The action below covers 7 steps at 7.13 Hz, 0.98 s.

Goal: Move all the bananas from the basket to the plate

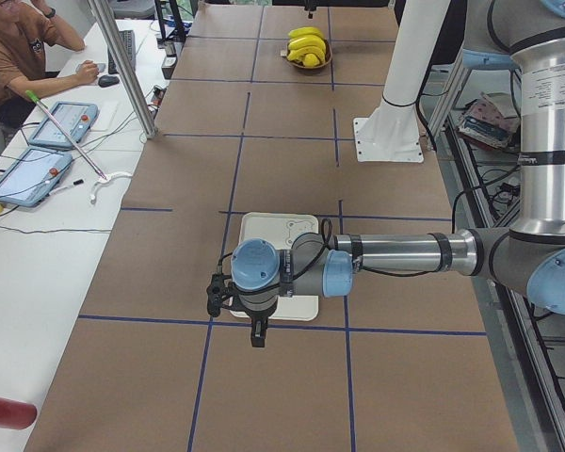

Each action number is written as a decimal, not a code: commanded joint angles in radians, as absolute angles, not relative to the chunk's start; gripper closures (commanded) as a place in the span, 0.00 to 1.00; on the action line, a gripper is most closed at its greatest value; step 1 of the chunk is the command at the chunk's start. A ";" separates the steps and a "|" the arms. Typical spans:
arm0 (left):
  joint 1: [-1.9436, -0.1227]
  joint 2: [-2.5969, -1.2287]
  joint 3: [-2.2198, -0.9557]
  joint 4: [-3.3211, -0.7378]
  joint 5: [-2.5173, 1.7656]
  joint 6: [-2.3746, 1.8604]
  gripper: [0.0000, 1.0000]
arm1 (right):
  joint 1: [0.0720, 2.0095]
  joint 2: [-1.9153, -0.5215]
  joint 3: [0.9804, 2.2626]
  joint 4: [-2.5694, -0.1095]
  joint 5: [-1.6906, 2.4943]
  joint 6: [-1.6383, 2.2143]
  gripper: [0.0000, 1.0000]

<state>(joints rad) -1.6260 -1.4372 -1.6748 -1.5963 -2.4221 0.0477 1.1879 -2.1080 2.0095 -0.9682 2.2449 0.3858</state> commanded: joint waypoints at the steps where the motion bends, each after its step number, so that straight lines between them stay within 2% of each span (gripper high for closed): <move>1: -1.626 -1.430 -1.683 -1.597 -2.421 0.049 0.00 | 1.089 -2.120 1.996 -0.966 2.192 0.387 0.01; 3: -1.626 -1.430 -1.681 -1.597 -2.422 0.052 0.00 | 1.075 -2.115 1.953 -0.966 2.191 0.387 0.02; 7: -1.625 -1.430 -1.678 -1.597 -2.422 0.054 0.00 | 1.046 -2.103 1.953 -0.969 2.191 0.388 0.05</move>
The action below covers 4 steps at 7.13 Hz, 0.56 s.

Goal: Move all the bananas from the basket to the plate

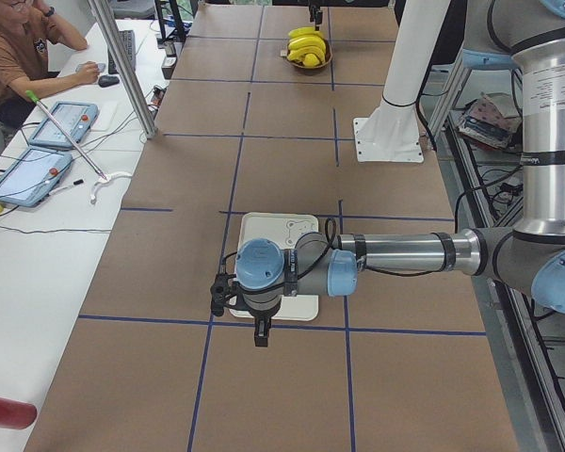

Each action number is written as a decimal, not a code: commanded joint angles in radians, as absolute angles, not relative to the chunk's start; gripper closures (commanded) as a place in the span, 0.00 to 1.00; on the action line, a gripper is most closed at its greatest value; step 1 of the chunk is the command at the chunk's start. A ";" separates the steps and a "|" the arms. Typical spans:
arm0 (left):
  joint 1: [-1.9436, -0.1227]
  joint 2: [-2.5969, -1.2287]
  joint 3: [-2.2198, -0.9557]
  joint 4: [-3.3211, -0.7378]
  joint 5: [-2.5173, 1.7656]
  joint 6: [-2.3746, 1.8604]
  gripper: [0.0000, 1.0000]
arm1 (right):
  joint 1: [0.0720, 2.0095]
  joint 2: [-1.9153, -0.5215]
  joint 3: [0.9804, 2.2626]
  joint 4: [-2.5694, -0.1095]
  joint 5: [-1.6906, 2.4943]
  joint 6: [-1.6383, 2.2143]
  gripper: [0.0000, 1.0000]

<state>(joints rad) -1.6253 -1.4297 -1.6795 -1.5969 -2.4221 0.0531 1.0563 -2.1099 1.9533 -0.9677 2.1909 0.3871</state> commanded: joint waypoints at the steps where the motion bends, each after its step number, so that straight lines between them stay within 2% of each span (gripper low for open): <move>1: -1.624 -1.430 -1.678 -1.597 -2.422 0.055 0.00 | 1.039 -2.100 1.951 -0.969 2.191 0.388 0.05; 3: -1.624 -1.430 -1.678 -1.597 -2.422 0.054 0.00 | 1.028 -2.073 1.922 -0.974 2.187 0.390 0.07; 4: -1.624 -1.430 -1.678 -1.597 -2.422 0.054 0.00 | 1.028 -2.065 1.899 -0.970 2.187 0.388 0.11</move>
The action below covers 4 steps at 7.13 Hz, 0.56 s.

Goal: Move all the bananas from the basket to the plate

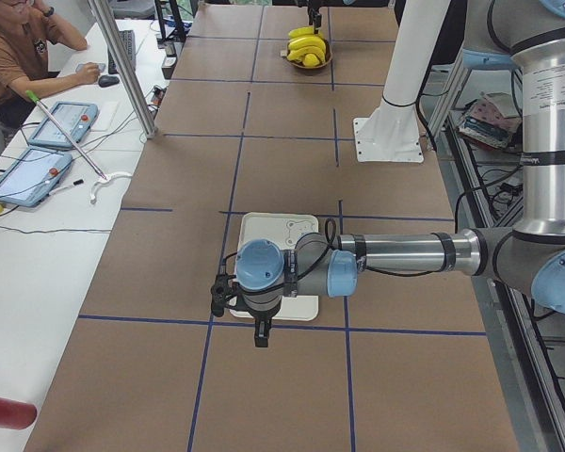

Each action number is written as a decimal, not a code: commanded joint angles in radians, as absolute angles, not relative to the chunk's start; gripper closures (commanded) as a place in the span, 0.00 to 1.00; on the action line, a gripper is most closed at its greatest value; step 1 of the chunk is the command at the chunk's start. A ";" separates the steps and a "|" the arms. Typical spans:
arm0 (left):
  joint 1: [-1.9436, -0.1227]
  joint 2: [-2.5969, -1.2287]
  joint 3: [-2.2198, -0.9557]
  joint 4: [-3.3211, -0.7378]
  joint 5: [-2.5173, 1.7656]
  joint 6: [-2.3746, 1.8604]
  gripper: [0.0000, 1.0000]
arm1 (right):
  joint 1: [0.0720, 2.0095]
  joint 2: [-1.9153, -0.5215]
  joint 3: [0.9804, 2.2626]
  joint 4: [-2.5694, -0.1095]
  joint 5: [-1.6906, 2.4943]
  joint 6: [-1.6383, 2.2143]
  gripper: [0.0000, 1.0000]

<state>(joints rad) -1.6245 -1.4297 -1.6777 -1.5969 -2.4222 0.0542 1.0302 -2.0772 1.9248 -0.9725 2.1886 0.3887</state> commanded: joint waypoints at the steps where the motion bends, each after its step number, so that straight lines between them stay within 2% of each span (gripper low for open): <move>1: -1.624 -1.430 -1.678 -1.597 -2.422 0.054 0.00 | 1.028 -2.065 1.899 -0.969 2.187 0.390 0.16; 3: -1.624 -1.430 -1.678 -1.597 -2.422 0.054 0.00 | 1.029 -2.065 1.901 -0.965 2.189 0.390 0.24; 4: -1.624 -1.431 -1.677 -1.597 -2.422 0.054 0.00 | 1.029 -2.065 1.901 -0.963 2.189 0.390 0.35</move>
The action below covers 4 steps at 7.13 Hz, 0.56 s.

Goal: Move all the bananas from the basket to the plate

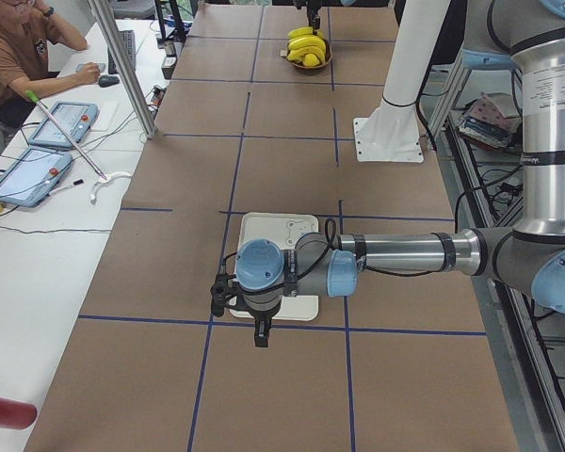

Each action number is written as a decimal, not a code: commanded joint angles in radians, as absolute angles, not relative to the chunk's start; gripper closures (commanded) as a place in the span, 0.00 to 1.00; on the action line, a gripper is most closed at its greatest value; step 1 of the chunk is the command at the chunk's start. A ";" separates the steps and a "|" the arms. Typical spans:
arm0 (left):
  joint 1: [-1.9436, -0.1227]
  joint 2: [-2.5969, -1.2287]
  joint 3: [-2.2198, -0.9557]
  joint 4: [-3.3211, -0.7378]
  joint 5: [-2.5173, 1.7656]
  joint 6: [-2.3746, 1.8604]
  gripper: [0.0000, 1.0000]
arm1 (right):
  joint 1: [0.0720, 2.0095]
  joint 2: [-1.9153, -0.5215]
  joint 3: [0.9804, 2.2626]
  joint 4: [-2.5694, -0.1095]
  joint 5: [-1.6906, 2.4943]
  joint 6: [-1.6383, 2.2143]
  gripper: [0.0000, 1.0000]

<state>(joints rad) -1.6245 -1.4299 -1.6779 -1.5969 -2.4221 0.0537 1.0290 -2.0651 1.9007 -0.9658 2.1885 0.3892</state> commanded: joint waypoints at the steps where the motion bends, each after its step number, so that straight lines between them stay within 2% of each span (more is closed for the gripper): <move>1: -1.624 -1.431 -1.677 -1.597 -2.422 0.054 0.00 | 1.029 -2.065 1.902 -0.963 2.191 0.391 0.51; 3: -1.624 -1.431 -1.675 -1.595 -2.422 0.054 0.00 | 1.029 -2.065 1.905 -0.960 2.197 0.388 0.88; 4: -1.624 -1.434 -1.672 -1.595 -2.422 0.054 0.00 | 1.034 -2.068 1.914 -0.960 2.200 0.377 0.99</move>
<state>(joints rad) -1.6245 -1.4322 -1.6751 -1.5956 -2.4221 0.0537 1.0308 -2.0655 1.9066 -0.9611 2.1960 0.3862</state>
